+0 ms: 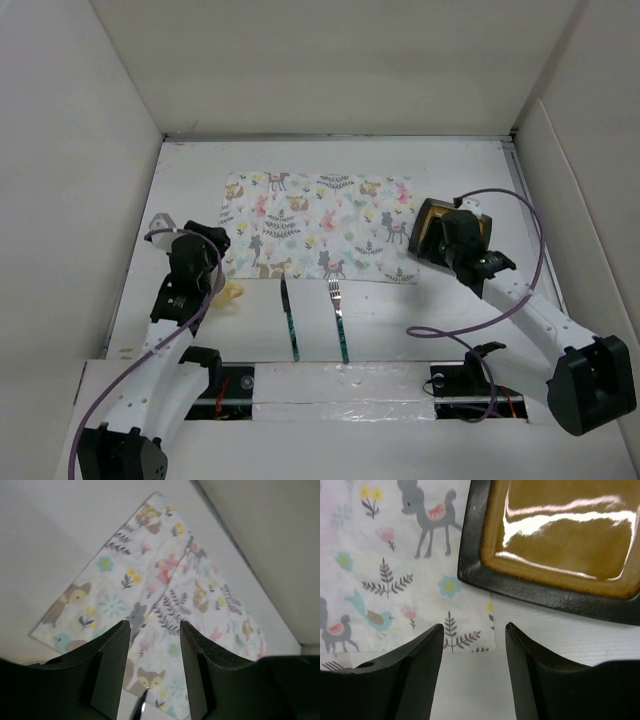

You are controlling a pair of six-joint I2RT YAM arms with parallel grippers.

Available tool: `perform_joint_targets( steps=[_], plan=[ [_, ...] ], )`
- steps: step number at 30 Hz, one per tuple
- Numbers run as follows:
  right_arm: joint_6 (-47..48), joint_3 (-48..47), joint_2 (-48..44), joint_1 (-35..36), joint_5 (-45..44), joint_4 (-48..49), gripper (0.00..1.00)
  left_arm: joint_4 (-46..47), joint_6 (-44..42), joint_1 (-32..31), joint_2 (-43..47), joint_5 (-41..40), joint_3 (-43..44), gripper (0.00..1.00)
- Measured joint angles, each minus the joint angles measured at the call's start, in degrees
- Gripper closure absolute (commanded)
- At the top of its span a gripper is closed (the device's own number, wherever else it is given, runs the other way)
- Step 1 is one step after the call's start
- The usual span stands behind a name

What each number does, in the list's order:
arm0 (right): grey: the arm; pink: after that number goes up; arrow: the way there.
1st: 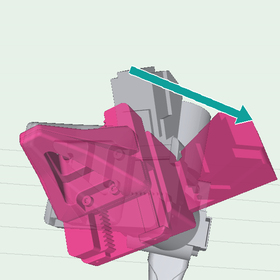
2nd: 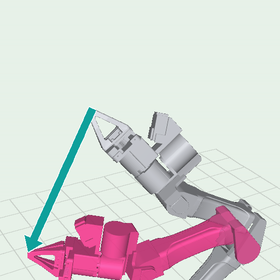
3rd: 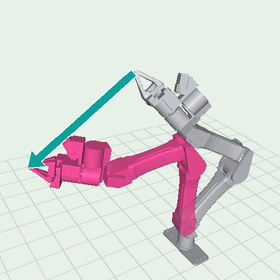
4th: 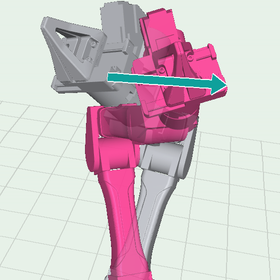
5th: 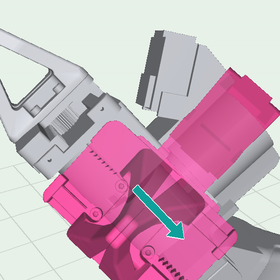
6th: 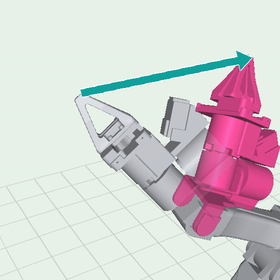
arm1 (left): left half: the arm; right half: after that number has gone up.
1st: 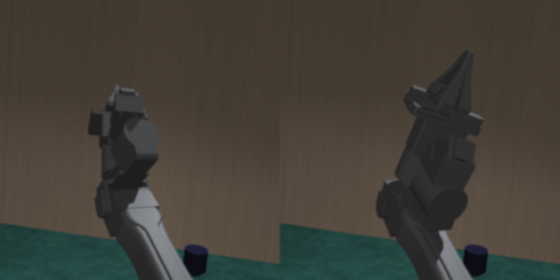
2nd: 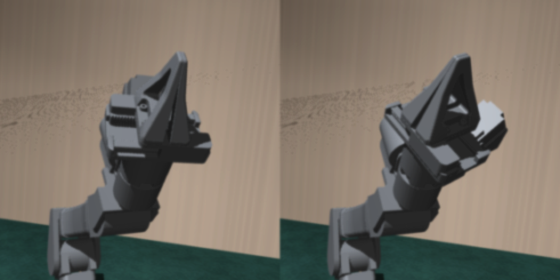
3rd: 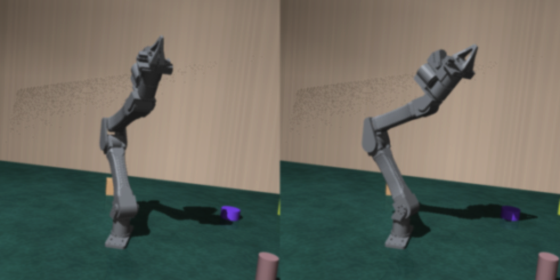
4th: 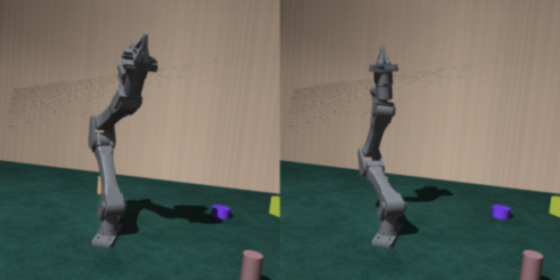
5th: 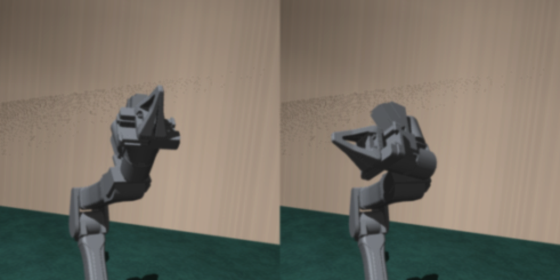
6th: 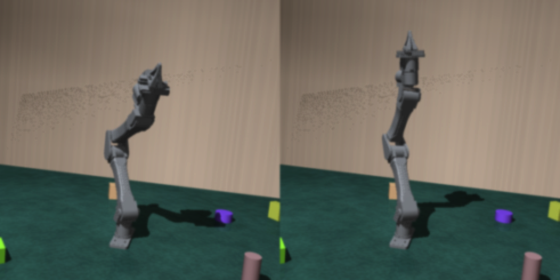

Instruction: Set the dinner table for one person

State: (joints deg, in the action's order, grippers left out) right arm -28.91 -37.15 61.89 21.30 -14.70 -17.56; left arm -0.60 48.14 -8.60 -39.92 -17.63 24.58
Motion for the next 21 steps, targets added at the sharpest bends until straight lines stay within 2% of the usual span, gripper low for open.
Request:
perform_joint_targets(
  steps=[5,8,10,14,17,21],
  plan=[
    [0.2,-2.71,-0.33,-8.9,1.25,1.75,0.34,-0.92,-2.54,-1.95,0.92,5.95,10.93,0.59],
    [-0.26,-2.1,-0.61,-17.27,3.65,3.52,0.33,-0.94,-4.92,-2.27,1.38,13.64,17.4,0.58],
    [-0.35,-0.96,-0.7,-25.24,4.87,4.44,0.32,-1.46,-6.82,-2.27,2.25,18.67,20.55,0.58],
    [-0.48,2.01,-0.48,-38.12,8.76,7.8,0.26,-3.06,-10.8,-2.27,5.51,27.8,23.82,0.54],
    [0.09,2.43,4.28,-44.02,13.33,9.75,0.26,-5.18,-13.14,-2.27,9.55,33.24,23.69,0.53],
    [1.62,1.97,15.32,-46.86,20.79,11.93,0.3,-7.74,-16.15,-2.45,15.47,36.11,22.86,0.53]
  ],
)
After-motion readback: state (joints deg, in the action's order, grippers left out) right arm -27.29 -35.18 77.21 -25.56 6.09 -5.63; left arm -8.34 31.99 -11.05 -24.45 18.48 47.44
